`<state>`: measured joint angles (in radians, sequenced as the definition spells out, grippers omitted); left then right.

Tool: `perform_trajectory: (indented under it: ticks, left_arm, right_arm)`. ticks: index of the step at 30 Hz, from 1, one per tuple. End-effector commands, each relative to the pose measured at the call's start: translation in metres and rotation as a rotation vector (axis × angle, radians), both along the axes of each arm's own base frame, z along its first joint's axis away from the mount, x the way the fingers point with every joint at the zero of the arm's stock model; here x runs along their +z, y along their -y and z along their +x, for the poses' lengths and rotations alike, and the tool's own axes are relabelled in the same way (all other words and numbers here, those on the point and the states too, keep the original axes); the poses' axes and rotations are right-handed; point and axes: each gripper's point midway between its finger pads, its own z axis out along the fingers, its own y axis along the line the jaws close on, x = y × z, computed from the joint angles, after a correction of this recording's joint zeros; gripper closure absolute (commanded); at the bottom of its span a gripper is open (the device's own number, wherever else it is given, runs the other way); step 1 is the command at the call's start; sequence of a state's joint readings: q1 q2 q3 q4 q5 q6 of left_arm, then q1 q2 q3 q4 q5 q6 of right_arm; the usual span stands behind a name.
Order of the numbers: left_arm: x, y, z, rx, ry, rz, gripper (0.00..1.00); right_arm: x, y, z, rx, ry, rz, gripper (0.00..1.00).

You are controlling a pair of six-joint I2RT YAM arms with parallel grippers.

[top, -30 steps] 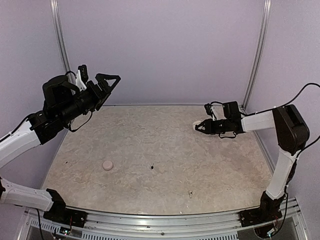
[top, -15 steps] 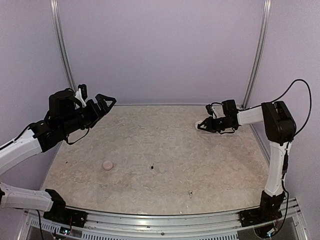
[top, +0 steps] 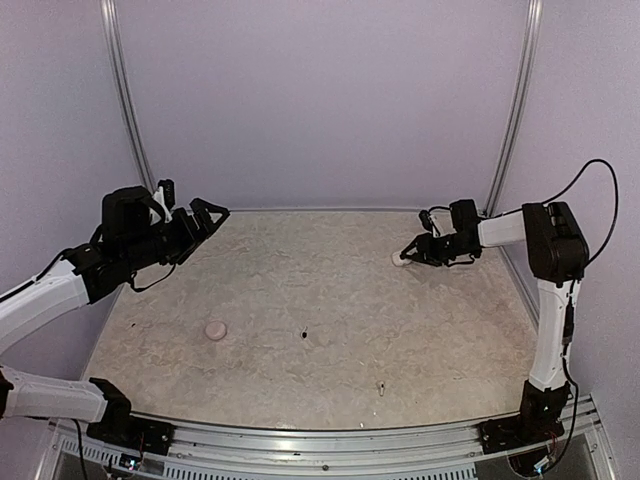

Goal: Insert the wireless bluetooth earbuds into the charging case
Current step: Place the charging case with the earbuds at the center of the board, then move the charging case to the center of the board.

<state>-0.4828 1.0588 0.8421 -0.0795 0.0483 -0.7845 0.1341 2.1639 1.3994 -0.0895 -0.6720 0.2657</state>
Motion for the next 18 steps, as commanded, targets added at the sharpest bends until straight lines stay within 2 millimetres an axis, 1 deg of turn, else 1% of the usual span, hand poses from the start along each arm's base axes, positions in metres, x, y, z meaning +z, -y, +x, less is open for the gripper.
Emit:
perform_trajectory:
  ticks: [1, 5, 7, 9, 11, 13, 15, 16, 18]
  left_arm:
    - [-0.007, -0.001, 0.0, -0.005, -0.025, -0.02, 0.01]
    - [-0.01, -0.008, 0.0, 0.012, -0.042, -0.03, 0.01]
    - [-0.014, -0.01, -0.002, 0.013, -0.056, -0.009, 0.01]
    - [-0.023, -0.012, -0.006, 0.007, -0.085, 0.024, 0.01]
    - [-0.036, -0.013, -0.012, -0.01, -0.115, 0.057, 0.01]
    - [-0.05, -0.015, -0.02, -0.029, -0.146, 0.093, 0.01]
    - [-0.067, -0.022, -0.028, -0.019, -0.197, 0.136, 0.01]
    - [-0.075, -0.026, -0.031, -0.006, -0.221, 0.156, 0.01]
    - [-0.091, -0.035, -0.037, 0.016, -0.267, 0.197, 0.01]
  right_arm:
    - [0.0, 0.015, 0.008, -0.027, -0.003, -0.021, 0.49]
    - [0.015, 0.032, 0.011, -0.073, 0.036, -0.074, 0.43]
    - [0.029, 0.037, 0.01, -0.083, 0.07, -0.098, 0.38]
    - [0.05, 0.039, 0.004, -0.086, 0.121, -0.106, 0.34]
    - [0.072, 0.037, -0.005, -0.072, 0.169, -0.081, 0.31]
    - [0.09, 0.031, -0.02, -0.049, 0.204, -0.052, 0.27]
    - [0.109, 0.024, -0.034, -0.026, 0.249, -0.037, 0.24]
    - [0.118, 0.02, -0.042, -0.011, 0.274, -0.034, 0.23]
    - [0.13, 0.005, -0.059, 0.035, 0.314, -0.037, 0.22]
